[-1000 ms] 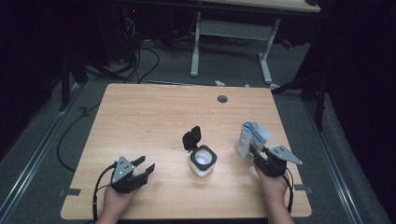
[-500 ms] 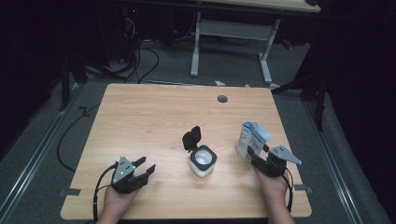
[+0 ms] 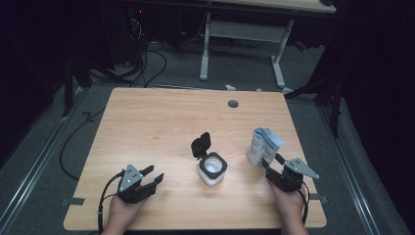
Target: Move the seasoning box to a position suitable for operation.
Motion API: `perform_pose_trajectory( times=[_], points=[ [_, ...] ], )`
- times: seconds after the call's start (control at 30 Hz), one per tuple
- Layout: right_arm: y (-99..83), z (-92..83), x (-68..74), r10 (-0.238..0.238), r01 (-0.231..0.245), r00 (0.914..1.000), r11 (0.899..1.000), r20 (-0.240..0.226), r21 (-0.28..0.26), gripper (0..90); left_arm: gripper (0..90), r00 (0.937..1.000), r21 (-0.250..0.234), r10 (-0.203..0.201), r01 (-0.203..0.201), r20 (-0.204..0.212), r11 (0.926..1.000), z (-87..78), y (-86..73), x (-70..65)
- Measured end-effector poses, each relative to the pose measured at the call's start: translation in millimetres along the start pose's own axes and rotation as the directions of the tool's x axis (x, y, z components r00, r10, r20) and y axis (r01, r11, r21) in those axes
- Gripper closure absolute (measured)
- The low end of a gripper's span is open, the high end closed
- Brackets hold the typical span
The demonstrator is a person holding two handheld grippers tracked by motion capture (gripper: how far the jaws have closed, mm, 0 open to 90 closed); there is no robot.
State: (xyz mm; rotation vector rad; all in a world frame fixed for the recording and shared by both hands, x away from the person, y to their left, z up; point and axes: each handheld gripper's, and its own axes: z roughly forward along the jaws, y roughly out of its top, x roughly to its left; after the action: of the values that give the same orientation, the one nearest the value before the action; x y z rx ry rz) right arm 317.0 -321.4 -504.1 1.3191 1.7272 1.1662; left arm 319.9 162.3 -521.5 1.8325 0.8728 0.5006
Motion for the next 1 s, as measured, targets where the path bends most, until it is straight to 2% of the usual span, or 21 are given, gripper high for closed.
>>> perform_pose_trajectory(
  times=[0.27, 0.4, 0.6, 0.8, 1.0],
  points=[
    [-10.7, -17.7, 6.0, -0.006, 0.006, 1.0, 1.0, 0.007, 0.014, 41.7, 49.0, 1.0, 0.004, -0.008, 0.008, 0.003, 1.0, 1.0, 0.0, -1.3],
    [-18.3, -25.9, 11.0, -0.016, 0.016, 0.9988, 1.0, 0.045, 0.017, 42.2, 49.2, 0.9999, 0.005, -0.011, 0.011, -0.001, 0.9999, 1.8, -0.2, -1.9],
    [-26.3, -33.5, 16.5, 0.007, -0.008, 0.9995, 0.999, 0.03, 0.038, 42.9, 49.3, 0.9999, 0.008, -0.012, 0.012, -0.006, 0.9999, 4.2, -0.3, -4.0],
    [-31.6, -32.8, 18.5, 0.004, -0.006, 0.9997, 0.998, 0.024, 0.064, 44.9, 50.1, 1.0, 0.016, -0.007, 0.007, -0.006, 0.9999, 5.8, -0.4, -6.3],
    [-33.1, -34.1, 23.5, -0.003, 0.002, 0.9999, 0.998, 0.016, 0.066, 46.0, 49.6, 0.9999, 0.016, -0.008, 0.008, -0.011, 0.9998, 5.2, 0.1, -6.0]
  ],
)
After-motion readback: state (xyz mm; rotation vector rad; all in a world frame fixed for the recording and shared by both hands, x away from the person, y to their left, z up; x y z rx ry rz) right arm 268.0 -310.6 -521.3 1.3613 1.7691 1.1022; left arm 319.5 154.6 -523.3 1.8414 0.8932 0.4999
